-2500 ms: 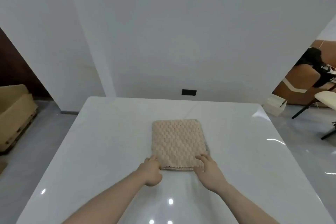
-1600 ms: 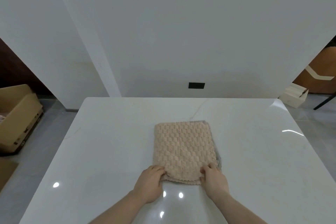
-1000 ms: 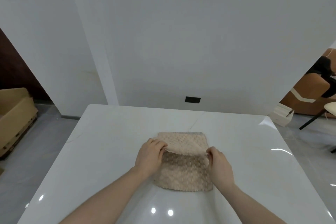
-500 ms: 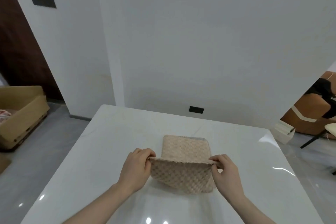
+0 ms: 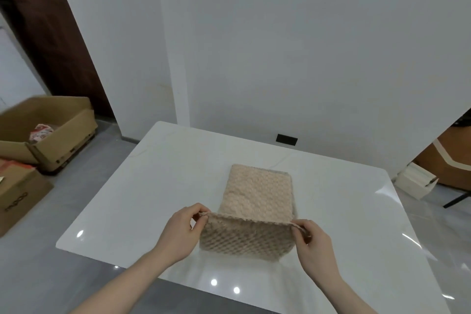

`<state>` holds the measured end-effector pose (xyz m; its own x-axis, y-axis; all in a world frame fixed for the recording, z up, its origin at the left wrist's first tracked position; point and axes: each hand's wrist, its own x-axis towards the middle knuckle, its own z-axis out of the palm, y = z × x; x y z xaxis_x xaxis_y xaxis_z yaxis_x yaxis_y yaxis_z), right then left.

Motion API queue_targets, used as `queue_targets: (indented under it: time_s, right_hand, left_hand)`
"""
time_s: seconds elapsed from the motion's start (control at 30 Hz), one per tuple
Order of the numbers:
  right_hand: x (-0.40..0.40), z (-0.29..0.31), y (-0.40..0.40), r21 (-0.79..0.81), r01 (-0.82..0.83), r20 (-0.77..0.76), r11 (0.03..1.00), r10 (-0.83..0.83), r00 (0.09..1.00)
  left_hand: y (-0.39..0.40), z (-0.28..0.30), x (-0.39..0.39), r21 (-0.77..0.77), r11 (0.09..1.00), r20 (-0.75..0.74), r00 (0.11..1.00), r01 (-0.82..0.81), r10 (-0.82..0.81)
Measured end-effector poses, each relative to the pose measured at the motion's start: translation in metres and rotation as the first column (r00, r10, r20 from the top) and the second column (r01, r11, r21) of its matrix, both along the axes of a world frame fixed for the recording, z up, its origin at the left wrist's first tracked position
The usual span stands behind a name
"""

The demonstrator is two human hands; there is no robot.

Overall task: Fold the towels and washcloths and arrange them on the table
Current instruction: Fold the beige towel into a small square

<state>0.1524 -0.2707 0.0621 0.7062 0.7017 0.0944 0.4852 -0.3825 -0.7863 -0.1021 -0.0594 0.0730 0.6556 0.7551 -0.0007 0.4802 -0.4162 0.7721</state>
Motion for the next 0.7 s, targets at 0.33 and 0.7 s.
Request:
queue_targets:
  time_s: [0.33, 0.7]
  right_hand:
    - [0.011, 0.028, -0.036, 0.136, 0.013, -0.171, 0.991, 0.011, 0.985]
    - [0.056, -0.036, 0.007, 0.182, 0.033, -0.168, 0.983, -0.002, 0.986]
  left_hand:
    - [-0.056, 0.045, 0.003, -0.085, 0.994, 0.163, 0.983, -0.070, 0.084]
    - [0.015, -0.036, 0.048, -0.056, 0.998, 0.090, 0.996, -0.021, 0.026]
